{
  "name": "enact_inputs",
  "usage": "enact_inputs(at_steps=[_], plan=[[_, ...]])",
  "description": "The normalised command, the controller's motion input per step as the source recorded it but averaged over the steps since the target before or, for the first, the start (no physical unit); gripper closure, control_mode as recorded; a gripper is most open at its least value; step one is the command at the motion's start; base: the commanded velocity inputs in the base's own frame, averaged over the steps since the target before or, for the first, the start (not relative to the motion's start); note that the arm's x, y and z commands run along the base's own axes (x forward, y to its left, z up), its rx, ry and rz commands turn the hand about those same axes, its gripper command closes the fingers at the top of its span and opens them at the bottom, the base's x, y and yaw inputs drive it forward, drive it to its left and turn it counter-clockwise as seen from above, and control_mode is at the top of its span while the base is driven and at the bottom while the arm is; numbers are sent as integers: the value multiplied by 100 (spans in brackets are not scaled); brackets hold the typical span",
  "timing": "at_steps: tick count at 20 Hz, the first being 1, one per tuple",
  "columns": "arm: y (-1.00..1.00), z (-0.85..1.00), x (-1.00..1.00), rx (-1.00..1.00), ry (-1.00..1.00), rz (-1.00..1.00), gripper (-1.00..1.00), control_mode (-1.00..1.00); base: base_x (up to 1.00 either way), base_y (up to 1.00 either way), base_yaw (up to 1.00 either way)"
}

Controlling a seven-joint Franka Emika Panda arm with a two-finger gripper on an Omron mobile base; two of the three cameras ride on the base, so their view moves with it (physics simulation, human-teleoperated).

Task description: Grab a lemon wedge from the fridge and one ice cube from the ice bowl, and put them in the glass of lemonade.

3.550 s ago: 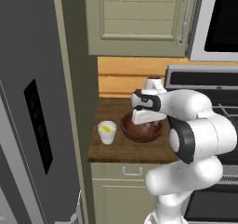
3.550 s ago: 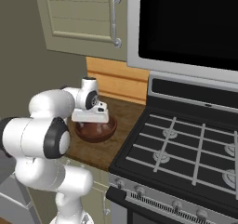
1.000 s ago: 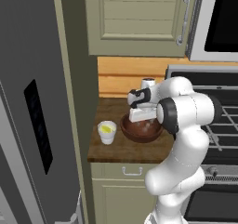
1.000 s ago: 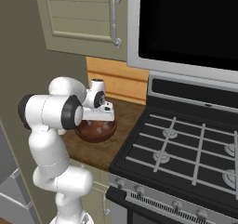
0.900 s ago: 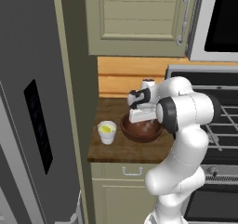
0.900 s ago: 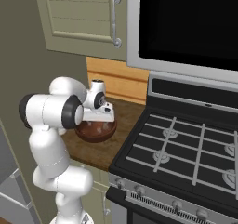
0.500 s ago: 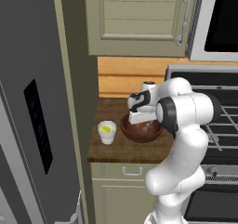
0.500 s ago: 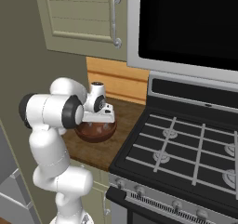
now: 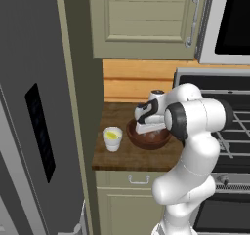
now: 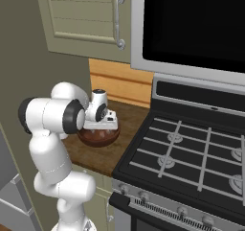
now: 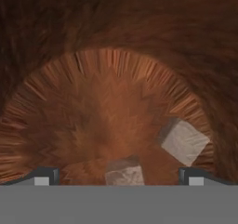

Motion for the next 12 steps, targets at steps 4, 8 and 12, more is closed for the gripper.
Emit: enact_inputs(at_steps=[4, 8, 12], plan=[[0, -17, 0, 0, 0, 0, -100, -100, 0, 0, 0], [0, -12, 0, 0, 0, 0, -100, -100, 0, 0, 0], [0, -2, 0, 0, 0, 0, -100, -100, 0, 0, 0]])
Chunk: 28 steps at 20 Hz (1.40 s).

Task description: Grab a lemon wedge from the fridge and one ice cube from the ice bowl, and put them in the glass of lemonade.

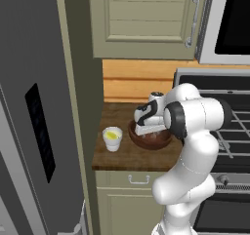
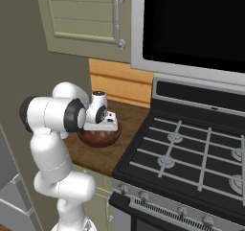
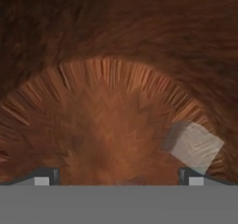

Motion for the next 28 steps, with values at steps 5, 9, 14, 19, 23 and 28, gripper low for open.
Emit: enact_inputs(at_steps=[5, 9, 14, 19, 23, 28], plan=[[0, 0, -7, 0, 0, 0, -100, -100, 0, 0, 0], [0, 0, -11, 0, 0, 0, -100, -100, 0, 0, 0], [0, 0, 0, 0, 0, 0, -100, -100, 0, 0, 0], [0, 0, 0, 0, 0, 0, -100, -100, 0, 0, 0], [0, -8, 0, 0, 0, 0, -100, -100, 0, 0, 0], [0, 0, 0, 0, 0, 0, -100, -100, 0, 0, 0]])
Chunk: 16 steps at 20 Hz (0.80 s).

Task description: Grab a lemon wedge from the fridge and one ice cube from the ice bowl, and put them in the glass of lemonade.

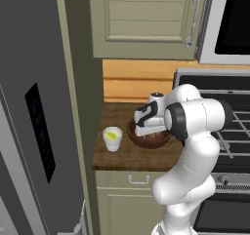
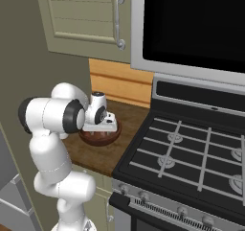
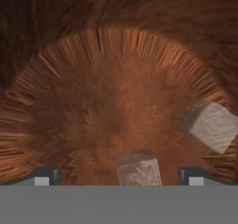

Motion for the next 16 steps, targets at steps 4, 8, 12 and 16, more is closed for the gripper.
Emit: enact_inputs(at_steps=[4, 8, 12, 16], plan=[[0, 0, 0, 0, 0, 0, -100, -100, 0, 0, 0], [0, 0, 0, 0, 0, 0, 100, -100, 0, 0, 0], [0, 0, 0, 0, 0, 0, 100, -100, 0, 0, 0], [0, 0, 0, 0, 0, 0, 100, -100, 0, 0, 0]])
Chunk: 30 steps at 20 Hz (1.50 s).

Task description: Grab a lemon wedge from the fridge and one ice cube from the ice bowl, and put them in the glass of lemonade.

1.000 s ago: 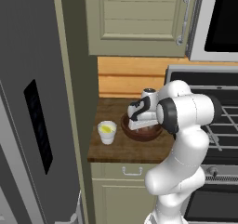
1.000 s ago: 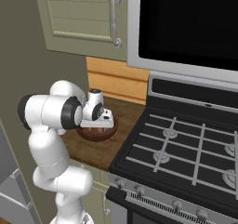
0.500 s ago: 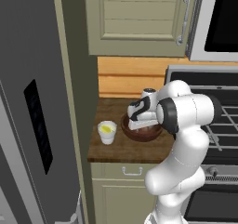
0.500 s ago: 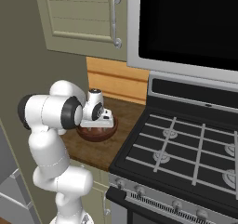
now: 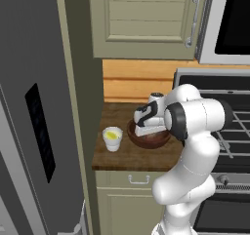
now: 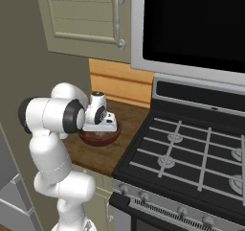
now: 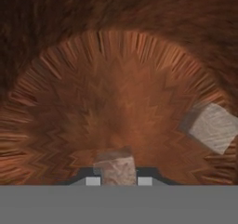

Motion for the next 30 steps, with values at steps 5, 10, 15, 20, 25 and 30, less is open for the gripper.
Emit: enact_inputs(at_steps=[5, 10, 15, 20, 25, 30], plan=[[0, 0, 0, 0, 0, 0, 100, -100, 0, 0, 0], [-2, 24, 0, 5, -9, 0, 100, -100, 0, 0, 0], [0, 42, 0, 8, -9, 0, 100, -100, 0, 0, 0], [0, 28, 0, 6, -6, 0, 100, -100, 0, 0, 0], [0, 36, -2, 7, -14, 0, 100, -100, 0, 0, 0], [34, 24, -29, 4, -9, 4, 100, -100, 0, 0, 0]])
